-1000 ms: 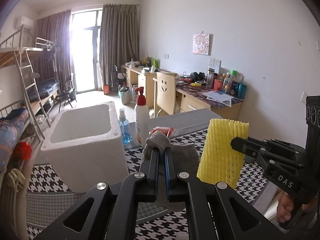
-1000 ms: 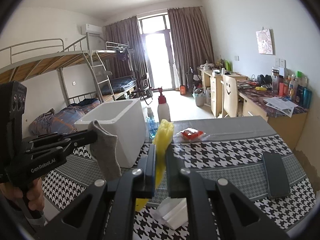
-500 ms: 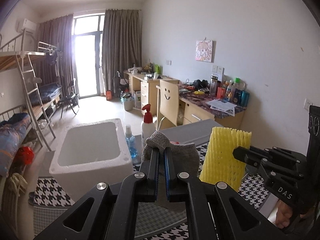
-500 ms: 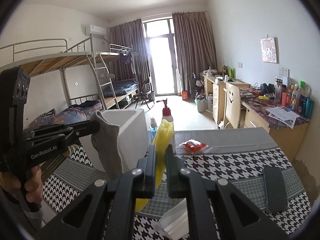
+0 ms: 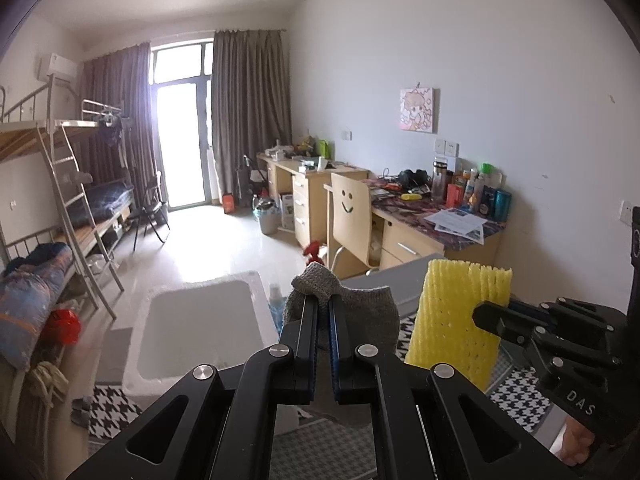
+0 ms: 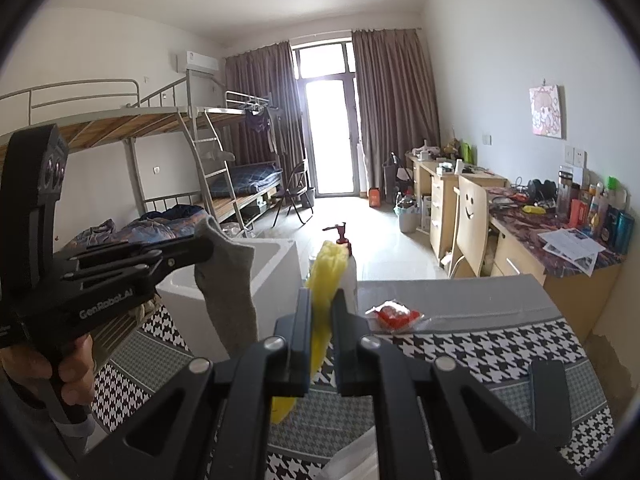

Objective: Organize soft objects
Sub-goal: 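Lower the grey cloth into the foam box and open the left tool while the right tool holds the sleeve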

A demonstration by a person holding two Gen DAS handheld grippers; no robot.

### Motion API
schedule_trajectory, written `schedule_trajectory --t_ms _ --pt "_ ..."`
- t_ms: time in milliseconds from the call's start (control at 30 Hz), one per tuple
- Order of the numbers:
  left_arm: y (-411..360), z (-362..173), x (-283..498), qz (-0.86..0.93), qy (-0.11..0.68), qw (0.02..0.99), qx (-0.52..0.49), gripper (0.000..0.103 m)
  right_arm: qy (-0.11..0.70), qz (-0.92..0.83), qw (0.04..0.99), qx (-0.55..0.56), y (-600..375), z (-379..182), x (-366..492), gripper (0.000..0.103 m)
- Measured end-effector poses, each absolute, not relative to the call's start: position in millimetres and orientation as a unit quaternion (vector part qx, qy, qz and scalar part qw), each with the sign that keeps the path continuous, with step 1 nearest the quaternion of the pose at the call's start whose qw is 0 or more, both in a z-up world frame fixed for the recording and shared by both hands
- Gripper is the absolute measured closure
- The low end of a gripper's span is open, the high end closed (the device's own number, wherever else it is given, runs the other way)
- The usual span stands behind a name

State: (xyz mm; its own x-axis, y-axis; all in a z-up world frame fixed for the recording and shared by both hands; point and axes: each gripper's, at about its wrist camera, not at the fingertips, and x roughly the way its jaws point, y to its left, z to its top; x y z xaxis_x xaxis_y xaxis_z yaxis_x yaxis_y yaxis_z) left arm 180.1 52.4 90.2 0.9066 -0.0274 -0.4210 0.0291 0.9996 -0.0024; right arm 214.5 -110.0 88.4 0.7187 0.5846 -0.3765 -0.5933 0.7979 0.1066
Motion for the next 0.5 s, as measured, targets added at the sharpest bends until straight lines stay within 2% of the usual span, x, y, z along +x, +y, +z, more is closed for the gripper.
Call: schedule_trajectory --t_ms 500 --pt "75.7 113.6 199.4 0.018 0.204 0.979 -0.008 0.098 0.193 0.321 0.927 -0.019 -93.6 106.5 233.5 0.092"
